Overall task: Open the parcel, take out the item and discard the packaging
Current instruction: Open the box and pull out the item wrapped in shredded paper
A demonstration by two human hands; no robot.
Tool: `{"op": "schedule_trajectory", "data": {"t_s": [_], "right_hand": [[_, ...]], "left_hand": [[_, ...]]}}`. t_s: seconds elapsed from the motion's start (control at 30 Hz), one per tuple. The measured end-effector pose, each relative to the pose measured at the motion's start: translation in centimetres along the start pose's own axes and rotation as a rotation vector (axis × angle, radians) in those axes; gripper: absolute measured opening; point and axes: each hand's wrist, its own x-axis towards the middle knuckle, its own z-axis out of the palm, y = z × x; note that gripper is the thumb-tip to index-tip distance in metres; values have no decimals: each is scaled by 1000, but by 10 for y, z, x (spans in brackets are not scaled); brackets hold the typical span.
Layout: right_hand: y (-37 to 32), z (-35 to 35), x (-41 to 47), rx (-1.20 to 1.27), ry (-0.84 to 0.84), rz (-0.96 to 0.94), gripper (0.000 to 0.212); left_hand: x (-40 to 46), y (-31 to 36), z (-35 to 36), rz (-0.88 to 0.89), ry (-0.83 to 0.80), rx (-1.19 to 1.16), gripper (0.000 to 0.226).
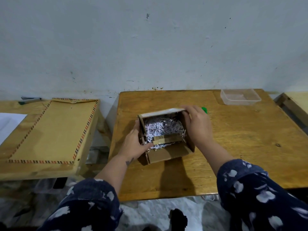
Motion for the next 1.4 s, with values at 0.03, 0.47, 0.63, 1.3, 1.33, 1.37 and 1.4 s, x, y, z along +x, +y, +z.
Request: {"op": "schedule_trajectory", "data": {"t_s": [0.03, 0.47, 0.63, 1.3, 1.33, 1.37, 1.4], "right_hand": [[-3, -2, 6, 88, 4, 103, 21], [31, 56, 79, 316, -160, 408, 43], [48, 72, 106, 291, -186, 398, 48], [9, 27, 57, 301, -472, 229, 58], [7, 24, 48, 344, -563, 233, 62], [7, 22, 40, 395, -658, 243, 68], [10, 22, 32, 428, -749, 251, 77]], "left_hand": [[2, -1, 0, 12, -5, 14, 108], [24, 3, 18, 79, 93, -117, 79], [27, 5, 22, 78, 186, -168, 67], [61, 57, -11, 256, -228, 303, 115], [63, 57, -11, 258, -274, 322, 122], [65, 57, -11, 266, -309, 345, 127], [67, 55, -11, 272, -335, 370, 131]]}}
